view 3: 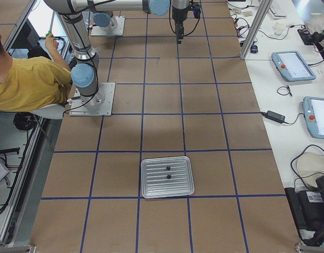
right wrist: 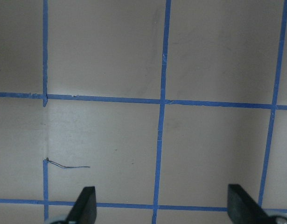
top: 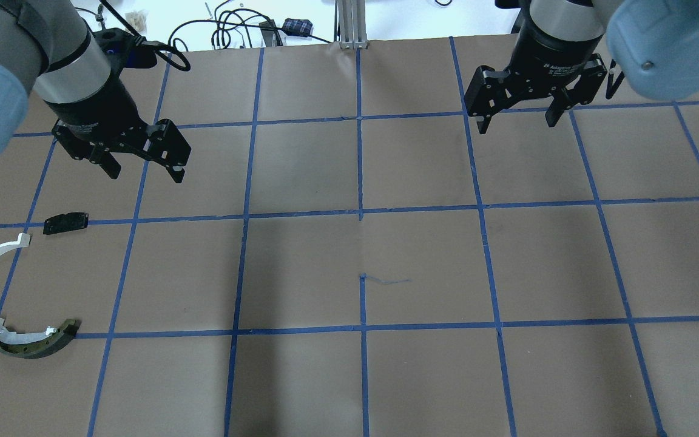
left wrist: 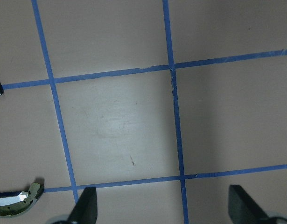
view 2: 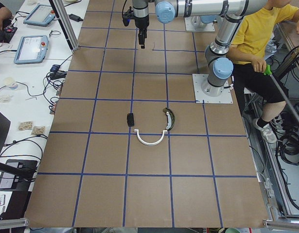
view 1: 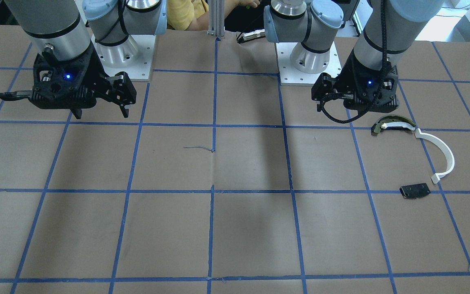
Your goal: Place bearing gear from tray to pile
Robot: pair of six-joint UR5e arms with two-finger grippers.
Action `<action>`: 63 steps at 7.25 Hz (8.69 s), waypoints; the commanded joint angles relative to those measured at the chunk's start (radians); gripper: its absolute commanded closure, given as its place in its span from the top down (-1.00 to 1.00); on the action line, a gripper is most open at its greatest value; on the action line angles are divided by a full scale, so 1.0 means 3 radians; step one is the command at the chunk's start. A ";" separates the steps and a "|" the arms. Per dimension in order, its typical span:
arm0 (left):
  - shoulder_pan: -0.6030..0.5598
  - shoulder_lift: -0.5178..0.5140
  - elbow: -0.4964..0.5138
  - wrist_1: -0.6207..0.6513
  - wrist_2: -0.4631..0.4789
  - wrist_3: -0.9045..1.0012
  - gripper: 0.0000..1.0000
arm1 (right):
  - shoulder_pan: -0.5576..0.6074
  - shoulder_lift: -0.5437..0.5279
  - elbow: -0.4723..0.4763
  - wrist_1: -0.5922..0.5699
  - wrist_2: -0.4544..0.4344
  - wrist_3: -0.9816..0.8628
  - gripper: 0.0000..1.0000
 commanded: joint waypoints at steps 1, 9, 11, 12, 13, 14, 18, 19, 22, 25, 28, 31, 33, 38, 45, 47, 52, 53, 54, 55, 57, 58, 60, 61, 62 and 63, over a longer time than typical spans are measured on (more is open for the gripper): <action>0.0000 -0.0002 0.0000 -0.0004 0.0010 -0.0003 1.00 | -0.0015 -0.0007 0.0013 0.0019 -0.0040 0.0028 1.00; -0.0015 -0.0033 0.0000 0.0042 0.0005 -0.0003 1.00 | -0.2763 0.0650 0.0718 -0.1308 -0.0056 -0.4445 1.00; -0.0015 -0.0023 0.0000 0.0047 0.0005 -0.0003 1.00 | -0.3148 0.0973 0.0724 -0.1672 -0.0050 -0.5424 1.00; -0.0015 -0.0028 0.0000 0.0057 0.0005 -0.0003 1.00 | -0.3190 0.1172 0.0709 -0.1926 -0.0065 -0.5691 1.00; -0.0005 -0.0023 0.0005 0.0062 0.0010 0.0002 1.00 | -0.3246 0.1326 0.0698 -0.1995 -0.0071 -0.6038 1.00; -0.0005 -0.0013 0.0005 0.0113 -0.0005 -0.0003 1.00 | -0.3313 0.1393 0.0642 -0.1995 -0.0066 -0.6123 1.00; -0.0005 -0.0002 0.0005 0.0159 -0.0030 -0.0069 1.00 | -0.3318 0.1696 0.0442 -0.1990 -0.0071 -0.6092 0.91; -0.0005 0.0003 0.0005 0.0159 -0.0010 -0.0054 1.00 | -0.3323 0.1706 0.0448 -0.1995 -0.0081 -0.6067 0.77; -0.0005 0.0013 0.0015 0.0185 -0.0091 -0.0059 1.00 | -0.3323 0.1711 0.0442 -0.1995 -0.0163 -0.6042 0.28; -0.0005 0.0008 0.0010 0.0185 -0.0072 -0.0054 1.00 | -0.3318 0.1778 0.0432 -0.2000 -0.0214 -0.6037 0.10; -0.0005 0.0008 0.0005 0.0185 -0.0066 -0.0054 1.00 | -0.3323 0.1742 0.0437 -0.1985 -0.0397 -0.5889 -0.89; -0.0005 0.0013 0.0005 0.0180 -0.0061 -0.0049 1.00 | -0.3257 0.1549 0.0447 -0.1899 -0.0403 -0.5543 -1.00; -0.0005 0.0003 0.0005 0.0190 -0.0071 -0.0054 1.00 | -0.2902 0.1217 0.0473 -0.1537 -0.0368 -0.5002 -1.00; -0.0010 -0.0007 0.0000 0.0262 -0.0066 -0.0028 1.00 | -0.0583 0.0990 0.0565 -0.1361 0.0019 -0.1673 -0.98; -0.0005 -0.0028 0.0005 0.0262 -0.0056 -0.0003 1.00 | 0.1519 0.1481 0.0616 -0.2180 0.0292 0.1485 -0.04; 0.0031 -0.0099 0.0005 0.0414 -0.0107 -0.0003 1.00 | 0.1347 0.1436 0.0627 -0.2185 0.0277 0.1389 1.00; -0.0274 -0.0497 -0.0127 0.0902 -0.0244 -0.0466 1.00 | -0.1098 0.0632 0.0514 -0.0967 0.0169 -0.1388 1.00; -0.0489 -0.0711 -0.0184 0.1169 -0.0245 -0.0569 1.00 | -0.1570 0.0658 0.0509 -0.0988 0.0165 -0.1854 1.00; -0.0658 -0.0926 -0.0189 0.1298 -0.0240 -0.0596 1.00 | -0.2056 0.0693 0.0509 -0.0993 0.0114 -0.2340 1.00; -0.0827 -0.1110 -0.0199 0.1553 -0.0240 -0.0621 1.00 | -0.2577 0.0770 0.0499 -0.1170 -0.0008 -0.2689 1.00; -0.0946 -0.1407 -0.0291 0.1764 -0.0240 -0.0616 1.00 | -0.3162 0.1162 0.0468 -0.1824 -0.0020 -0.3517 1.00; -0.1002 -0.1510 -0.0327 0.1846 -0.0240 -0.0621 1.00 | -0.3367 0.1311 0.0453 -0.1887 -0.0015 -0.3647 1.00; -0.1119 -0.1608 -0.0337 0.1847 -0.0245 -0.0662 1.00 | -0.3416 0.1607 0.0448 -0.2371 -0.0020 -0.3736 1.00; -0.1165 -0.1623 -0.0353 0.1842 -0.0235 -0.0678 1.00 | -0.3421 0.1710 0.0382 -0.2434 -0.0020 -0.3781 0.95; -0.1171 -0.1649 -0.0388 0.1842 -0.0205 -0.0668 1.00 | -0.3421 0.1817 0.0249 -0.2430 -0.0004 -0.3878 0.89; -0.1171 -0.1689 -0.0429 0.1842 -0.0240 -0.0667 1.00 | -0.3421 0.1884 0.0192 -0.2394 0.0001 -0.3889 0.85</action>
